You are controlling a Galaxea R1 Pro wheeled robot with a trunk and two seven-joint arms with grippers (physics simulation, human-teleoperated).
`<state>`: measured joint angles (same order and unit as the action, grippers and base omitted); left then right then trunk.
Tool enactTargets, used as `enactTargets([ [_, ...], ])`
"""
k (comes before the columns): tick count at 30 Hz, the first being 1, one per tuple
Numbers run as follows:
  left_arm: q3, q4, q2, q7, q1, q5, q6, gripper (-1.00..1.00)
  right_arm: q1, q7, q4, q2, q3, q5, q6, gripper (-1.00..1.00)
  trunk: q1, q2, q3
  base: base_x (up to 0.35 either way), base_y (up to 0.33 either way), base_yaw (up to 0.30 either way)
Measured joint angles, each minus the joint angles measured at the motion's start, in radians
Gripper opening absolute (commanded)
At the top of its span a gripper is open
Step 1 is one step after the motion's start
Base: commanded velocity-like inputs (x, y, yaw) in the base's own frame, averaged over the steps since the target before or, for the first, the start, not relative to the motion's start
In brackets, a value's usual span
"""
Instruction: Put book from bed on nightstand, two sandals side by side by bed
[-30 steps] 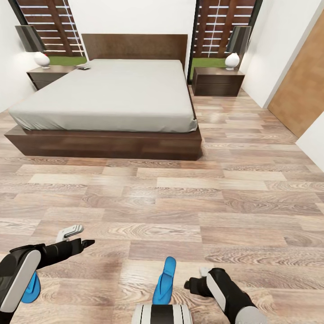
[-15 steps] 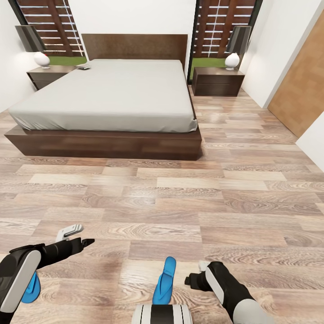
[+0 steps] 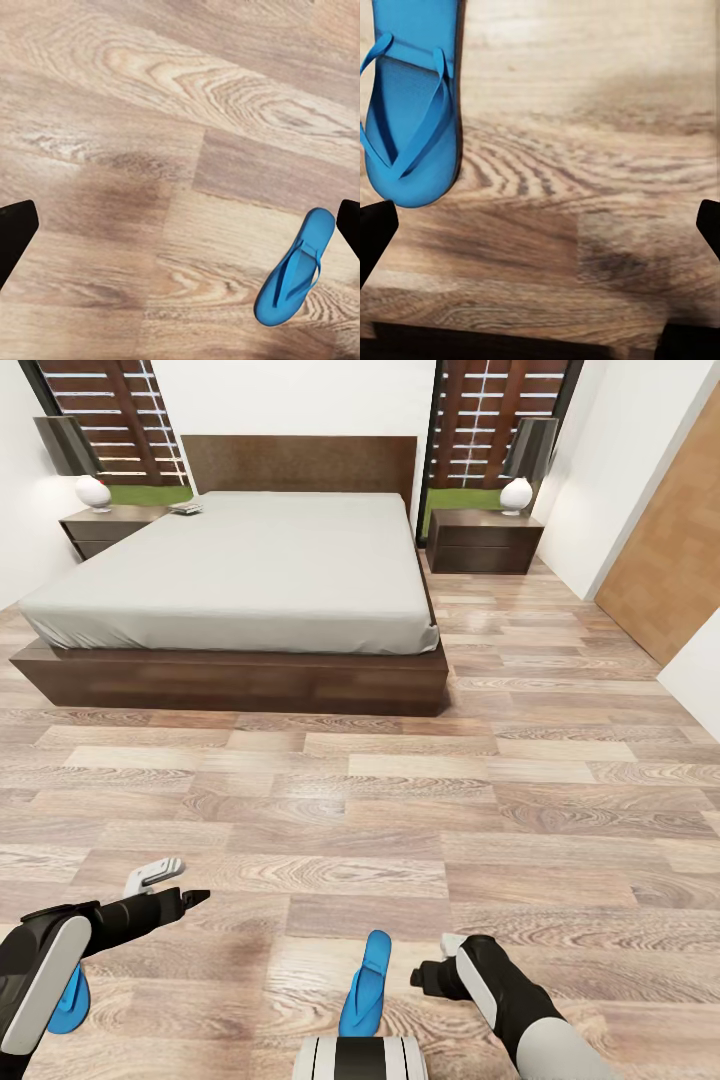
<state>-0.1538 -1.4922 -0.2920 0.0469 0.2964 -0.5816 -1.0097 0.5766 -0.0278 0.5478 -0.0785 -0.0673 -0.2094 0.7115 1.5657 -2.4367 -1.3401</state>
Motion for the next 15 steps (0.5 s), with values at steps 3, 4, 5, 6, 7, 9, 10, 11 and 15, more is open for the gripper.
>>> enactTargets([
  [3,0.0,0.0,0.0,0.0,0.0,0.0,0.0,1.0,0.001,0.0,0.0,0.001,0.0,0.0,0.0,1.0,0.0,0.0,0.0,0.0,0.007,0.0],
  [4,0.0,0.0,0.0,0.0,0.0,0.0,0.0,1.0,0.002,0.0,0.0,0.002,0.0,0.0,0.0,1.0,0.0,0.0,0.0,0.0,0.033,0.0],
  [5,0.0,0.0,0.0,-0.001,0.0,0.0,0.0,1.0,0.002,0.0,0.0,0.002,0.0,0.0,0.0,1.0,0.0,0.0,0.0,0.0,0.049,0.0],
  [6,0.0,0.0,0.0,0.0,0.0,0.0,0.0,1.0,0.002,0.0,0.0,0.002,0.0,0.0,0.0,1.0,0.0,0.0,0.0,0.0,0.064,0.0],
  [7,0.0,0.0,0.0,-0.001,0.0,0.0,0.0,1.0,0.002,0.0,0.0,0.002,0.001,0.0,0.0,1.0,0.0,0.0,0.0,0.0,0.066,0.0],
  [9,0.0,0.0,0.0,-0.001,0.0,0.0,0.0,1.0,0.003,0.0,0.0,0.002,0.001,0.0,0.001,1.0,0.0,0.0,0.0,0.0,0.06,0.0],
  [10,0.0,0.0,0.0,-0.001,0.0,0.0,0.0,1.0,0.003,0.0,0.0,0.002,0.001,0.0,0.001,1.0,0.0,0.0,0.0,0.0,0.048,0.0],
  [11,-0.001,0.0,0.0,-0.001,0.0,0.0,0.0,1.0,0.003,0.0,0.0,0.002,0.001,0.0,0.001,1.0,0.0,0.0,0.0,0.0,0.039,0.0],
  [15,-0.001,0.0,0.0,-0.001,0.0,0.0,0.0,1.0,0.003,0.0,0.0,0.002,0.001,0.0,0.001,1.0,0.0,0.0,0.0,0.0,0.023,0.0],
])
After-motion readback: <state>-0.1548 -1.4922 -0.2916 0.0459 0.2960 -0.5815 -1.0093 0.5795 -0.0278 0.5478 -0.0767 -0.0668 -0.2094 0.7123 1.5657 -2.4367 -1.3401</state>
